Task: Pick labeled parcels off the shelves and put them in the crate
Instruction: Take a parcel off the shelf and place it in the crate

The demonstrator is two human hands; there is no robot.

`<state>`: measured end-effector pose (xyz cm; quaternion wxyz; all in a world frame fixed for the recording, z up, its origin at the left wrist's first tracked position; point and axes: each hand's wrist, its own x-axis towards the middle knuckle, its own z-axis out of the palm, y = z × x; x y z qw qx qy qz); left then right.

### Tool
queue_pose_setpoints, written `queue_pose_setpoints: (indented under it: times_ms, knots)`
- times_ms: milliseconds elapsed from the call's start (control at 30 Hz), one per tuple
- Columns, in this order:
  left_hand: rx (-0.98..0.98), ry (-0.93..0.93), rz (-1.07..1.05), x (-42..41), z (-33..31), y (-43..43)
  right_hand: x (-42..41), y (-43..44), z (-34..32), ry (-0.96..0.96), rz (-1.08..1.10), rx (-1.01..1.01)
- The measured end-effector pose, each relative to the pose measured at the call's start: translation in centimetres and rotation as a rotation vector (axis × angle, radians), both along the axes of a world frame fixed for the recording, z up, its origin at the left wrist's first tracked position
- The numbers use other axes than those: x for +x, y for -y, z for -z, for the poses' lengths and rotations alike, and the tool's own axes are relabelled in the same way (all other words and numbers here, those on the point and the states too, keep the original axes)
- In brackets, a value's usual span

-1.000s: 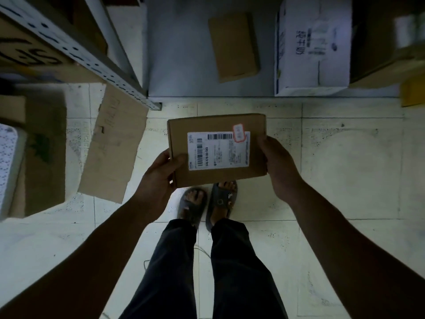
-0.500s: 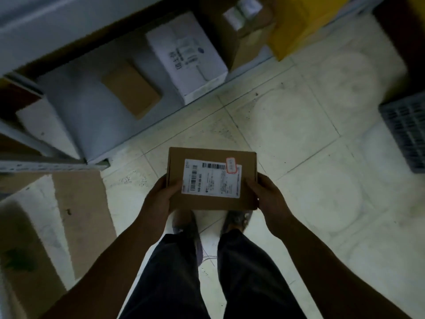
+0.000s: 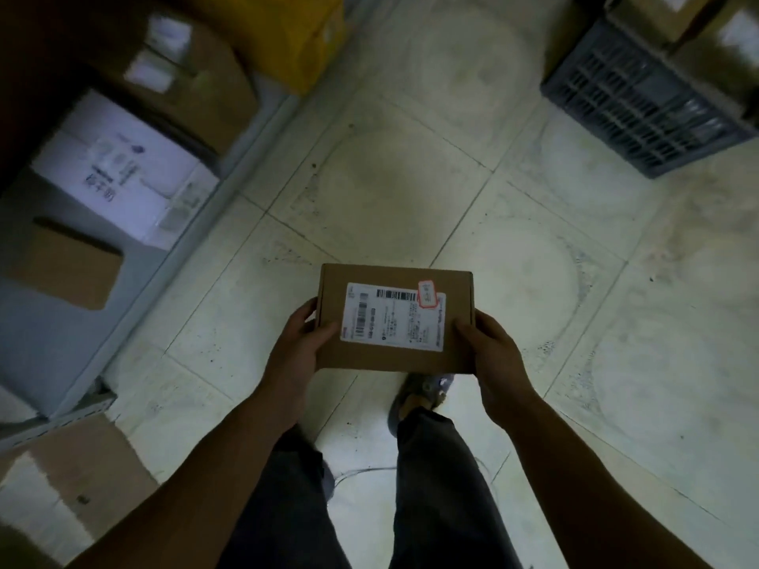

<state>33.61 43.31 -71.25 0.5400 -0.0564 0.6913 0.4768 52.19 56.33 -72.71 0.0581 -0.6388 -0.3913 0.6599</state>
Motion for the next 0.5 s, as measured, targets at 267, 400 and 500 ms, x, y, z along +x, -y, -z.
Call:
queue_pose_setpoints:
  times_ms: [267,400,500]
  knots:
    - [-0.017,0.054,0.120,7.9,-0.1,-16.9,10.2,-12.3,-0.8,0.027,0.200,0.001]
    - [-0.016,0.088,0.192,10.2,-0.3,-24.1,13.0,-18.2,-1.3,0.034,0.290,-0.004]
    - [-0.015,0.097,0.243,10.6,-0.1,-28.7,13.9,-21.9,-1.3,0.044,0.348,-0.017]
